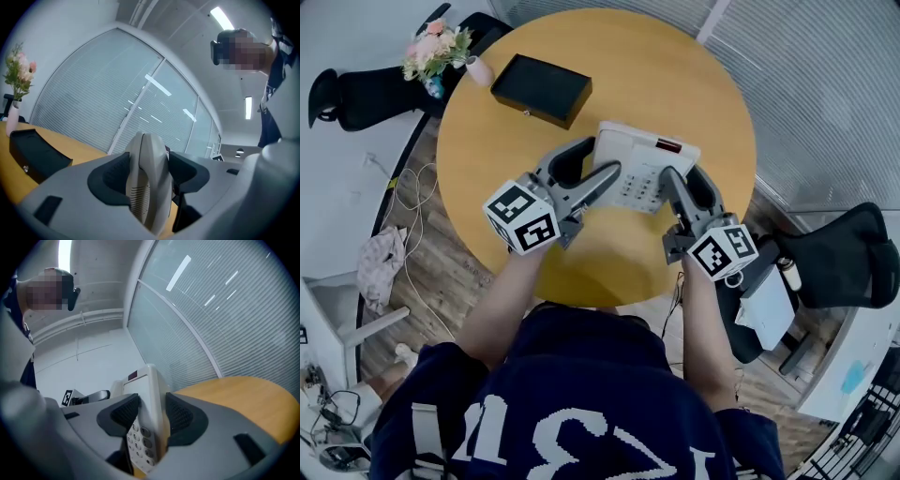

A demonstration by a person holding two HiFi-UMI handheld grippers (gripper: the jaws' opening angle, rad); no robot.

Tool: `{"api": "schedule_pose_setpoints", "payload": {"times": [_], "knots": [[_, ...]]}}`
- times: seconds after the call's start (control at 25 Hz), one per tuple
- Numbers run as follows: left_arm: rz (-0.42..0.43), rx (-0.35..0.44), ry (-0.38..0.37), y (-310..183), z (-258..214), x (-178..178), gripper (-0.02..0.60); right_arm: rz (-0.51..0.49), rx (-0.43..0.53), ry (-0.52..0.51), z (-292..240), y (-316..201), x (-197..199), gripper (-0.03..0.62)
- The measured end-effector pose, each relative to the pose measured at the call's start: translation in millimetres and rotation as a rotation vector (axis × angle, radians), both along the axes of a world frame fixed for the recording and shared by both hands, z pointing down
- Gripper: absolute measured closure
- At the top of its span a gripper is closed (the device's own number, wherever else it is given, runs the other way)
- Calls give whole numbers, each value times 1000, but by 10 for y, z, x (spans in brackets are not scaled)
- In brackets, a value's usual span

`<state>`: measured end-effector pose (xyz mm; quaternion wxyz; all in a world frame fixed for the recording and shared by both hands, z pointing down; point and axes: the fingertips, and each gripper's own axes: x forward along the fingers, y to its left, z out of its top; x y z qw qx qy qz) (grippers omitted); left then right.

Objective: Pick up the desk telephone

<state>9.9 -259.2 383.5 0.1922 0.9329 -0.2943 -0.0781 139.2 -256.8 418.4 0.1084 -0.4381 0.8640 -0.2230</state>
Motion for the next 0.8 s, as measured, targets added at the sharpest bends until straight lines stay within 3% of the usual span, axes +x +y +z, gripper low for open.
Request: {"api": "schedule_pose_setpoints", "payload": {"times": [0.48, 0.8], "knots": [[-24, 193, 41, 118, -846, -44, 316, 9, 195, 39, -894, 65, -31, 402], [-34, 228, 50, 167, -997, -56, 316, 13, 237, 45, -1083, 99, -36, 407]]}}
